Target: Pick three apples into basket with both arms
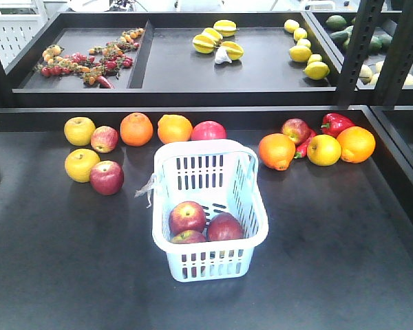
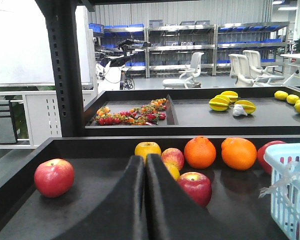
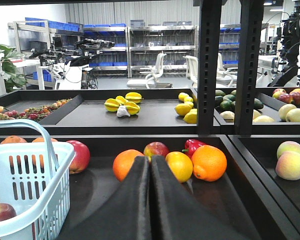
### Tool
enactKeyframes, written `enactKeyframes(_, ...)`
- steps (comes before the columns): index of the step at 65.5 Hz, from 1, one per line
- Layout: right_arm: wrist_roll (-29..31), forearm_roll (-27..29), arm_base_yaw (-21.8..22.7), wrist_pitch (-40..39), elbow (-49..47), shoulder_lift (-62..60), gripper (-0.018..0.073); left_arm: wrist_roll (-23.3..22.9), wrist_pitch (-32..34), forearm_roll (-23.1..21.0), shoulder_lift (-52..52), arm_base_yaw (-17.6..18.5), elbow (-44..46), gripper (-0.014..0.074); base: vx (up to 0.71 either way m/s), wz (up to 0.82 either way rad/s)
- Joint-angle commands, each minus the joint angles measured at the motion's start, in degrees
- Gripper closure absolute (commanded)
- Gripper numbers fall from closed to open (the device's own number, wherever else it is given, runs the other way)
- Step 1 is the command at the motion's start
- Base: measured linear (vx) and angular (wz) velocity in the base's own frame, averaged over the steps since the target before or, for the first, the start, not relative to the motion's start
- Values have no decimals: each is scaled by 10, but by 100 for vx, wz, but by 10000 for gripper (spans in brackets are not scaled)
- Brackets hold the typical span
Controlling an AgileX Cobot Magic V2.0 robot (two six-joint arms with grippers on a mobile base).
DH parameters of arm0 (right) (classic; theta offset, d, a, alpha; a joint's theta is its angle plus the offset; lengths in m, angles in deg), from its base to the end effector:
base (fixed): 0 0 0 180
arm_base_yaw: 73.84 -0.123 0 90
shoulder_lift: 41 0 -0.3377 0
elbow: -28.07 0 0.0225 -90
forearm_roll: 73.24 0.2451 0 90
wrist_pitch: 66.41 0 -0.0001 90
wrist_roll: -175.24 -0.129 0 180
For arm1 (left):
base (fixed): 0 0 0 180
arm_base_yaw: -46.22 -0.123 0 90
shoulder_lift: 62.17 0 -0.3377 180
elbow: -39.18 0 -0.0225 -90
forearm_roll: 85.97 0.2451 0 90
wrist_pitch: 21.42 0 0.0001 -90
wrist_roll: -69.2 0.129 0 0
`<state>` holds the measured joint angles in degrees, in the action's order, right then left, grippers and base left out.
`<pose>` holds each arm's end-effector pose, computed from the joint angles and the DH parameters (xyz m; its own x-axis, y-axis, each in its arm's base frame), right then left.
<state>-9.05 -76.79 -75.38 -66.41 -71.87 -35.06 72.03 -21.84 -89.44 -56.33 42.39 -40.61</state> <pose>0.0357 0.0010 0.2064 0.0694 0.0148 -0.9975 -0.0278 0.9995 0.0129 0.0354 0.0023 0.2073 0.0695 -0.0065 -0.9976 -0.0656 0.9978 -0.0111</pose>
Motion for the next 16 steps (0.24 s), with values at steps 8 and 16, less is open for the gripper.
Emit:
enactKeyframes(8, 5, 0, 4, -42, 8, -6, 564, -6, 41, -5, -8, -2, -14, 603, 0, 0)
enactKeyframes(16, 5, 0, 4, -42, 8, -6, 564, -6, 41, -5, -8, -2, -14, 603, 0, 0)
